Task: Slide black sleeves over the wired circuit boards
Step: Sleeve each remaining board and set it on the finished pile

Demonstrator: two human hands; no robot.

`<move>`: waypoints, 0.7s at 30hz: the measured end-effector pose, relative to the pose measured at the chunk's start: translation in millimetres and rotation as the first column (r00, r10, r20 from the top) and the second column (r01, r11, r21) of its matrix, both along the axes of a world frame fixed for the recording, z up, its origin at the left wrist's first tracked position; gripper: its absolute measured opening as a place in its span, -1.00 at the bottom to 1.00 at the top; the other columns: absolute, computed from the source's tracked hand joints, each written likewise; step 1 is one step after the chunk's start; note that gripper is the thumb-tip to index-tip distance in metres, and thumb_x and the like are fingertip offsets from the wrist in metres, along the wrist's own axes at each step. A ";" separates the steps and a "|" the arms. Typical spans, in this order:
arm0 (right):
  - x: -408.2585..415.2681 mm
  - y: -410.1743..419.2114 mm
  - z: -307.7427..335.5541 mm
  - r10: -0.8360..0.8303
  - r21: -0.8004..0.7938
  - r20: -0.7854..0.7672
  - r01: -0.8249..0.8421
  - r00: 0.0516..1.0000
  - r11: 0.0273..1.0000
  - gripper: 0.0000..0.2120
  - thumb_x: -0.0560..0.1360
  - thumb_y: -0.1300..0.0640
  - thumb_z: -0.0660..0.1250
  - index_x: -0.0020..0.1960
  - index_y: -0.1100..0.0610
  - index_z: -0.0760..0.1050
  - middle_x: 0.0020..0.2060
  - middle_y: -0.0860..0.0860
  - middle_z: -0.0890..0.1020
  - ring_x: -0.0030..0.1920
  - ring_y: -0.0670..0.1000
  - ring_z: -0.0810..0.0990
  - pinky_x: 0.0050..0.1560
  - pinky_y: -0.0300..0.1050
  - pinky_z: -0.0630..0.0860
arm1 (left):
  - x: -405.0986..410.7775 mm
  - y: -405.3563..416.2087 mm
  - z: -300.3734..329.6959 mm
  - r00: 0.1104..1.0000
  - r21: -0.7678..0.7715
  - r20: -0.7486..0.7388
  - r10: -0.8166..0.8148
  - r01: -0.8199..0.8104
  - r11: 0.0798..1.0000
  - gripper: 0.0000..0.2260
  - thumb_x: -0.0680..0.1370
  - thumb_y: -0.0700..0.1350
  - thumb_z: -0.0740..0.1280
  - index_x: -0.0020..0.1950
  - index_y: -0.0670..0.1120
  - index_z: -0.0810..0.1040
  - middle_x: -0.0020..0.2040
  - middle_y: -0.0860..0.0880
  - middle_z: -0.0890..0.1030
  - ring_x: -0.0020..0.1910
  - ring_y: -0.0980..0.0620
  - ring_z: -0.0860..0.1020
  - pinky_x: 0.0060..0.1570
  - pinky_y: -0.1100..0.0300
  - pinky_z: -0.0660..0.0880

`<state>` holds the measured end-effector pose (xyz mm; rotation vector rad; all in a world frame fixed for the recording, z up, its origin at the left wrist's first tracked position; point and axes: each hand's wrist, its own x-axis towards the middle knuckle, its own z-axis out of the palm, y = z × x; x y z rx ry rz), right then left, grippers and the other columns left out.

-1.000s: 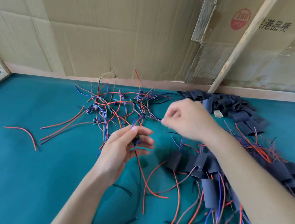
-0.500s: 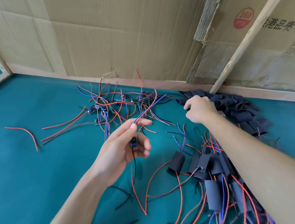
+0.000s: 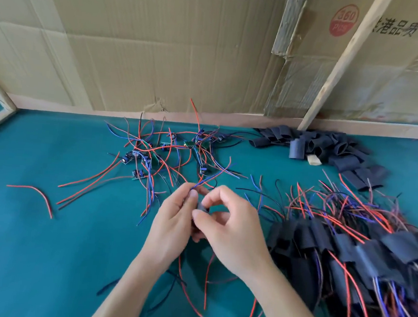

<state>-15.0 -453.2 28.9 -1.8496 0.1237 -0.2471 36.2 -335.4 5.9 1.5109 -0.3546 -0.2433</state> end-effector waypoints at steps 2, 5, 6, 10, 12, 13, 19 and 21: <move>-3.8 -4.8 1.7 0.082 0.132 -0.008 -0.081 0.997 0.988 -0.89 0.41 0.15 0.44 -0.14 -0.01 0.53 -0.20 0.15 0.73 -0.33 0.17 0.71 -0.08 0.27 0.66 | 0.1 0.3 0.6 1.000 0.027 0.010 -0.001 0.001 1.000 -0.70 0.75 -0.10 0.10 -0.09 0.02 0.55 -0.34 0.06 0.51 -0.45 0.05 0.43 -0.49 0.17 0.40; -7.2 -15.1 3.9 0.108 0.176 -0.015 -0.104 0.994 0.979 -0.88 0.41 0.15 0.49 -0.12 -0.02 0.60 -0.15 0.16 0.75 -0.30 0.15 0.73 -0.07 0.13 0.70 | 0.1 -0.8 2.0 1.000 0.048 0.014 0.001 -0.002 0.999 -0.73 0.75 -0.10 0.08 0.03 -0.01 0.56 -0.37 0.03 0.48 -0.45 0.01 0.47 -0.50 0.16 0.40; -8.1 -16.6 4.8 0.107 0.167 -0.011 -0.104 0.994 0.981 -0.89 0.41 0.16 0.50 -0.11 0.00 0.62 -0.20 0.14 0.74 -0.31 0.13 0.73 -0.11 0.04 0.69 | 0.1 -0.8 2.4 1.000 0.043 0.006 0.000 0.000 0.999 -0.73 0.75 -0.10 0.07 0.05 0.00 0.56 -0.39 0.03 0.46 -0.44 -0.02 0.48 -0.50 0.16 0.40; -4.7 -23.5 9.1 -0.005 0.235 0.052 -0.007 0.999 0.972 -0.87 0.43 0.36 0.53 -0.11 0.20 0.62 -0.28 0.10 0.74 -0.32 -0.01 0.69 -0.25 -0.24 0.56 | 0.3 1.6 2.6 0.999 0.023 -0.026 -0.034 0.034 0.999 -0.69 0.75 -0.11 0.05 0.06 0.04 0.58 -0.38 -0.06 0.53 -0.44 -0.07 0.51 -0.51 0.21 0.41; -2.2 -36.0 14.8 -0.195 0.340 0.077 0.158 0.978 0.927 -0.82 0.41 0.41 0.53 -0.12 0.19 0.61 -0.25 0.07 0.74 -0.28 -0.04 0.69 -0.25 -0.25 0.56 | 0.2 2.1 2.5 0.997 0.013 -0.032 -0.074 0.075 0.997 -0.69 0.75 -0.10 0.04 0.06 0.05 0.58 -0.36 -0.11 0.56 -0.44 -0.06 0.52 -0.50 0.23 0.40; -1.2 -43.9 17.5 -0.285 0.426 0.074 0.228 0.956 0.875 -0.82 0.42 0.41 0.52 -0.12 0.17 0.60 -0.27 0.03 0.73 -0.27 -0.06 0.67 -0.24 -0.25 0.57 | -0.1 2.7 2.3 0.995 0.010 -0.032 -0.094 0.095 0.995 -0.69 0.75 -0.10 0.04 0.08 0.05 0.58 -0.35 -0.11 0.57 -0.44 -0.06 0.53 -0.49 0.24 0.40; 2.0 -66.4 27.3 -0.496 0.750 -0.005 0.331 0.868 0.572 -0.88 0.52 0.32 0.46 -0.11 0.19 0.54 -0.23 0.07 0.67 -0.28 -0.01 0.66 -0.15 -0.22 0.63 | -2.2 2.5 0.0 0.982 0.011 -0.005 -0.189 0.189 0.982 -0.73 0.68 0.02 0.09 0.15 0.05 0.58 -0.32 -0.12 0.58 -0.41 -0.05 0.54 -0.39 0.22 0.46; 2.4 -66.7 27.3 -0.514 0.779 -0.011 0.330 0.857 0.534 -0.88 0.52 0.32 0.46 -0.13 0.19 0.54 -0.19 0.10 0.66 -0.27 -0.01 0.67 -0.13 -0.21 0.63 | -2.3 2.6 -1.0 0.978 0.007 -0.005 -0.207 0.207 0.978 -0.72 0.65 0.04 0.09 0.15 0.06 0.58 -0.31 -0.12 0.59 -0.41 -0.05 0.54 -0.38 0.23 0.46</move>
